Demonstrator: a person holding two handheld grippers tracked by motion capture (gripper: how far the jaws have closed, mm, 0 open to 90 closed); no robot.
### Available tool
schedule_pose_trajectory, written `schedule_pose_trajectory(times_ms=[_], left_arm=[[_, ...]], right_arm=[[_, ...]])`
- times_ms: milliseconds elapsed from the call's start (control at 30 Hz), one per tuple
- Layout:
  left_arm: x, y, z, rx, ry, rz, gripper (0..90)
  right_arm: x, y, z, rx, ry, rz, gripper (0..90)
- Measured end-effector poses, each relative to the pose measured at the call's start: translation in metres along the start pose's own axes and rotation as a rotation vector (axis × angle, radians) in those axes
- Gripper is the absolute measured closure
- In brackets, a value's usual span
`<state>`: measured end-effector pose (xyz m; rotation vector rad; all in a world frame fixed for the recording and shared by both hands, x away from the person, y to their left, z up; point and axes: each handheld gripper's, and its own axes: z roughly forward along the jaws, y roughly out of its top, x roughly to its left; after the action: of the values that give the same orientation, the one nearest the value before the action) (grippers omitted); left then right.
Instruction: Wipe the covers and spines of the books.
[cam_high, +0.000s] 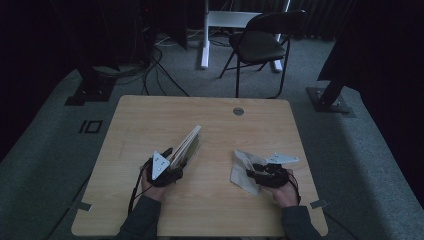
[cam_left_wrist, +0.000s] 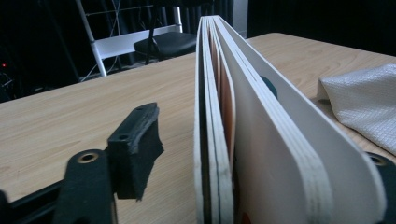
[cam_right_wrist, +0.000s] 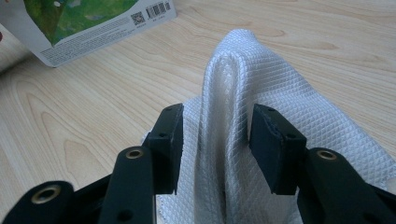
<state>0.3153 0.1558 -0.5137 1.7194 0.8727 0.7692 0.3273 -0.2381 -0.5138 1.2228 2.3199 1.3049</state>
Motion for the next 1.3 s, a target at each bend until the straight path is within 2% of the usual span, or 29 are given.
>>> schedule_pose_trajectory(times_ms=[133, 267, 600, 1067, 1300], left_arm=[[-0.001, 0.000, -0.001, 0.004, -0.021, -0.008, 29.4], [0.000, 0.001, -0.005, -0.001, -0.023, -0.014, 28.6], [0.002, 0.000, -0.014, -0.022, 0.003, -0.025, 25.4], [0.001, 0.000, -0.027, -0.043, 0.007, -0.029, 24.9], [0.001, 0.000, -0.037, -0.053, -0.005, -0.031, 24.9]], right_arm=[[0.000, -0.001, 0.000, 0.001, 0.000, -0.002, 54.2], [0.000, -0.001, 0.000, 0.002, 0.000, -0.002, 54.2], [0.000, -0.003, -0.002, -0.003, -0.002, 0.002, 54.0], [-0.001, -0.006, -0.003, -0.006, -0.005, 0.012, 53.5], [-0.001, -0.007, -0.004, -0.006, -0.005, 0.013, 53.4]])
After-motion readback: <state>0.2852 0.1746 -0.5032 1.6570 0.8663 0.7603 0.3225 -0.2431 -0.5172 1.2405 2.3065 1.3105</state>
